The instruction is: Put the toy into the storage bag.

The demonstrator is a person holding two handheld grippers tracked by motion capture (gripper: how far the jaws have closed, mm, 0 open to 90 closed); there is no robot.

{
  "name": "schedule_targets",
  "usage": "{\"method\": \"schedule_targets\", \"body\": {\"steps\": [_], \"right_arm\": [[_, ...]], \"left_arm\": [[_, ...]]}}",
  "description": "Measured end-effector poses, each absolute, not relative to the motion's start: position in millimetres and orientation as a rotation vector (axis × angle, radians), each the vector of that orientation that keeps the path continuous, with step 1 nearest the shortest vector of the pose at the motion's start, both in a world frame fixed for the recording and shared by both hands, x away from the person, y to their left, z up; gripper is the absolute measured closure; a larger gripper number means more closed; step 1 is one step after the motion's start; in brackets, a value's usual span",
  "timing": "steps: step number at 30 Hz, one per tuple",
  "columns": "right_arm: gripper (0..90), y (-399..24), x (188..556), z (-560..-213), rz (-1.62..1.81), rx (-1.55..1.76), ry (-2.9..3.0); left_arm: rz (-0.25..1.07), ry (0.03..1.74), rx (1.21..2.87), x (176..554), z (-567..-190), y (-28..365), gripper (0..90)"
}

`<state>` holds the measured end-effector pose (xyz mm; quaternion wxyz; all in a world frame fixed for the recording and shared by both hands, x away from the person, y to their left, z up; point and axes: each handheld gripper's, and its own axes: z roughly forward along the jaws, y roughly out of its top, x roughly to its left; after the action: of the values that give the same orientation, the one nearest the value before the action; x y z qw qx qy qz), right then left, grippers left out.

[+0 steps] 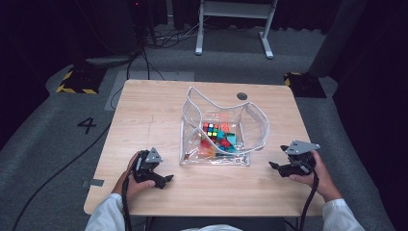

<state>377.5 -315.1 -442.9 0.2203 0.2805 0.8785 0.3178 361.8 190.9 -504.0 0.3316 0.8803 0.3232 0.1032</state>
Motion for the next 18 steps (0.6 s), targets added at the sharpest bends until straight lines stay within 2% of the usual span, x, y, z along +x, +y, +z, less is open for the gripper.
{"method": "schedule_targets", "body": {"steps": [18], "right_arm": [[22.0, -332, 362, -477, 0.888, 0.85, 2.449]], "left_arm": [[0.267, 0.845, 2.3, 362, -504, 191, 0.3]]}}
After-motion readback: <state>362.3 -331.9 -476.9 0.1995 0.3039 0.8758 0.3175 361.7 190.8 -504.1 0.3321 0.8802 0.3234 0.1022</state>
